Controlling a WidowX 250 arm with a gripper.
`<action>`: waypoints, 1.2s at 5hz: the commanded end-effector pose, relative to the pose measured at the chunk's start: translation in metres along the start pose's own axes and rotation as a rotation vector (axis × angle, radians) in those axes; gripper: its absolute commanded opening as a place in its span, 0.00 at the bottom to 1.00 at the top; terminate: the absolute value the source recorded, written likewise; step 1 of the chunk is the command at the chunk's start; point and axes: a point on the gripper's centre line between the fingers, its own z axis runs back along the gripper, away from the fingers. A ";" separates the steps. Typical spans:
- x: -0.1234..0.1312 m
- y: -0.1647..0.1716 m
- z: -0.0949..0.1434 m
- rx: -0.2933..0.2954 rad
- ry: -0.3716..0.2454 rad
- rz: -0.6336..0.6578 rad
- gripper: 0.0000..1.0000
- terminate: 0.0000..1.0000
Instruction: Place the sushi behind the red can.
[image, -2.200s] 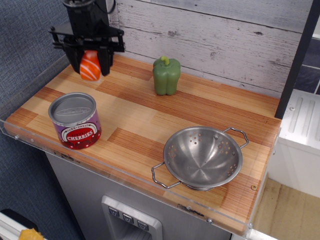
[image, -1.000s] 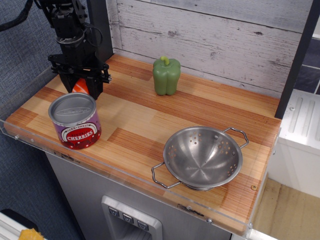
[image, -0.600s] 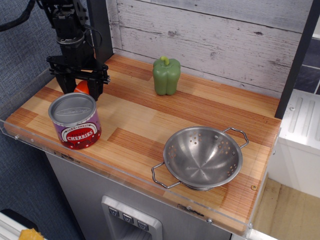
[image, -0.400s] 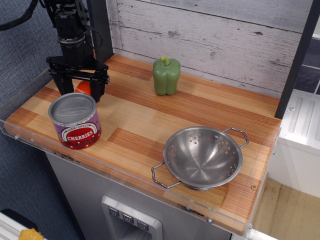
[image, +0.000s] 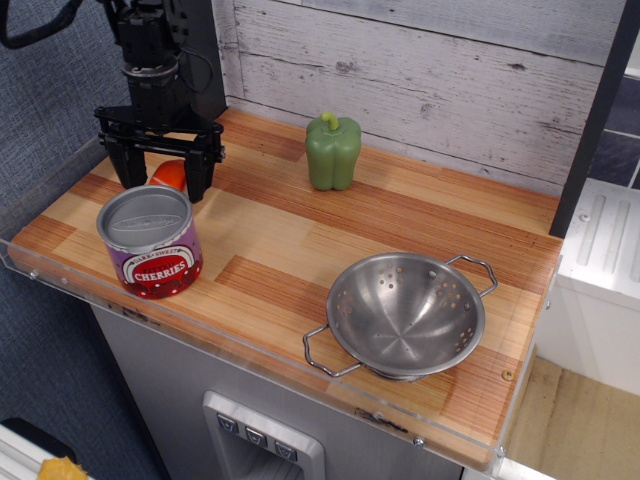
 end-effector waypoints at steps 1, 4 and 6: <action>-0.002 -0.007 0.057 0.042 -0.134 0.034 1.00 0.00; -0.025 -0.037 0.109 0.014 -0.182 0.052 1.00 0.00; -0.065 -0.066 0.139 -0.013 -0.191 0.067 1.00 0.00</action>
